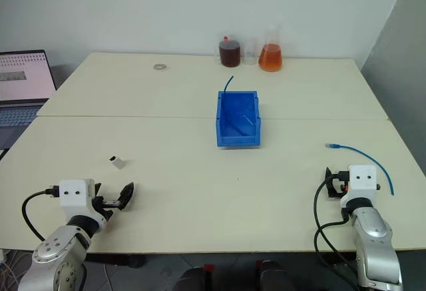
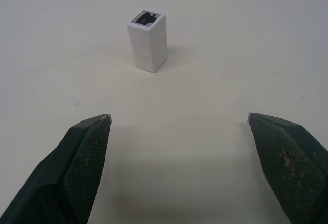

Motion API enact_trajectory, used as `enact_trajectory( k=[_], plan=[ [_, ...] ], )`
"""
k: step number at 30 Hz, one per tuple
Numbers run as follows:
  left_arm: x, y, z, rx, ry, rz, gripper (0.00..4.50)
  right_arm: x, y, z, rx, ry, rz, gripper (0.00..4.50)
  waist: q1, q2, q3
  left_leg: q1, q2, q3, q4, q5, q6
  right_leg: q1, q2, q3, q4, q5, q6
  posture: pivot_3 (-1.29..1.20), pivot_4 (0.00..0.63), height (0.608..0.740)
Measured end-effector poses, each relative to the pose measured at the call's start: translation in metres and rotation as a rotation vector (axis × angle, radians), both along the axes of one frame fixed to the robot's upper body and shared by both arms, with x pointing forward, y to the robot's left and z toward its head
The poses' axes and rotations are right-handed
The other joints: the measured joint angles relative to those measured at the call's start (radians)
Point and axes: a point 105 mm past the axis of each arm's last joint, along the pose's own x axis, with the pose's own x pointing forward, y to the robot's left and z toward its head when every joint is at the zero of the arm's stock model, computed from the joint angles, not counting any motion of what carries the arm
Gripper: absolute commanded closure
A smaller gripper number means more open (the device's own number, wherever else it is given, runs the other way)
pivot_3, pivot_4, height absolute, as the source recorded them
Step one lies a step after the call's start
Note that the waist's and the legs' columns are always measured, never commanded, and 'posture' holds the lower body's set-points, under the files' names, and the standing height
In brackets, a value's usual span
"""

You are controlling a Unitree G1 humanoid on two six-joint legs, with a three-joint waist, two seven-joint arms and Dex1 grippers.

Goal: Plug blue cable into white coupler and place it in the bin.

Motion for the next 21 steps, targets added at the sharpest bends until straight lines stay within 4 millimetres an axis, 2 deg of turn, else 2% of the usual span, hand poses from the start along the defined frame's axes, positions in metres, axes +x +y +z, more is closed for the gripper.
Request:
enact_trajectory(
  k=[21],
  plan=[
    [0.0011,-0.0043,0.002,0.0,-0.006,-0.025,0.0,0.0017,0.0006,0.0023,0.0,-0.008,0.002,0.03,0.0,0.0,0.0,0.0,0.0,0.0,0.0,0.0,0.0,0.0,0.0,0.0,0.0,0.0,0.0,0.0,0.15,0.74]
  ],
)
